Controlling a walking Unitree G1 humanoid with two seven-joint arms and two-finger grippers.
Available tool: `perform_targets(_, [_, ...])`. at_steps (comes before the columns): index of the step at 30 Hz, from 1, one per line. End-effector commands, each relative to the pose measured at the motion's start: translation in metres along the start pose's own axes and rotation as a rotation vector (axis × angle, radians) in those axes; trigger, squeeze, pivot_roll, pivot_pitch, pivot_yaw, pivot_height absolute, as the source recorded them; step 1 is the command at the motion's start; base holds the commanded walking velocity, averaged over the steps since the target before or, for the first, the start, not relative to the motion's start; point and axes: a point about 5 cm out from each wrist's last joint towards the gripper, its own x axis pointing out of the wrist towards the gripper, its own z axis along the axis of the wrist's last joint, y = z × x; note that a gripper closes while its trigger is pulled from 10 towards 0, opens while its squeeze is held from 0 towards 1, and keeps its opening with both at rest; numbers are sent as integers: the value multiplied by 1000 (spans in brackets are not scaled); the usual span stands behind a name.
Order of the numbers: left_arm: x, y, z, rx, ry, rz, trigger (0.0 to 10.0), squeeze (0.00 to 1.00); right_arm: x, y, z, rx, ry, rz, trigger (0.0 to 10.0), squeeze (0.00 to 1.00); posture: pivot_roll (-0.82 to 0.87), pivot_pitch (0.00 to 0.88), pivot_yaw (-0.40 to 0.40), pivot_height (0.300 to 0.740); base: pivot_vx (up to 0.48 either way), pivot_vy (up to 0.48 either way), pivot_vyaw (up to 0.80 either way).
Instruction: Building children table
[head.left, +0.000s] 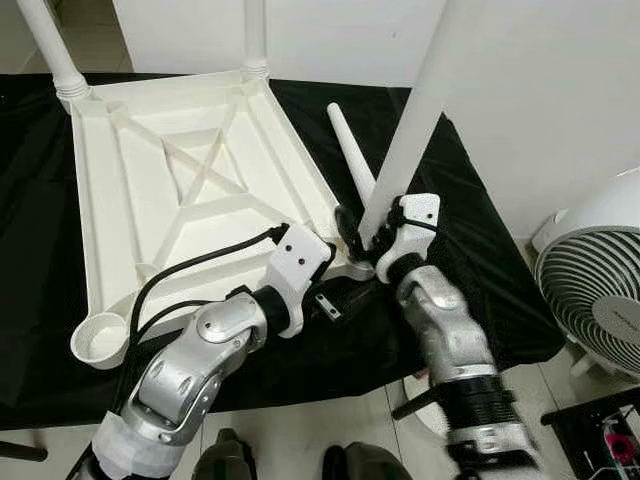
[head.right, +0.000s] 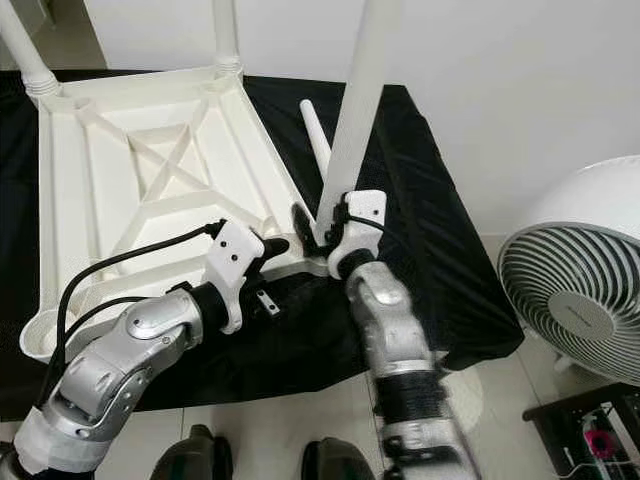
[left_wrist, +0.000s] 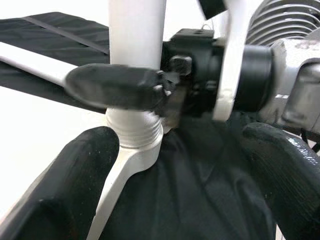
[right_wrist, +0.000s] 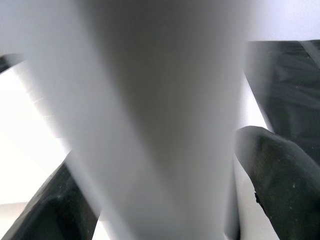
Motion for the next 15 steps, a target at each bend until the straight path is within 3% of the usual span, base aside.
perform_targets(1, [0, 1, -2, 6, 7, 3, 10000, 0, -4, -4, -4, -7, 17, 58, 10000, 0, 4, 13, -60, 740, 0, 0, 0])
perform_targets(8, [0, 2, -1, 9, 7, -1, 10000, 0, -17, -20, -8, -113, 93, 325, 10000, 0, -5, 20, -47, 740, 0, 0, 0])
perform_targets(15, [0, 4, 0, 10, 6, -1, 10000, 0, -14, -25, -7, -132, 110, 375, 10000, 0, -3, 23, -42, 740, 0, 0, 0])
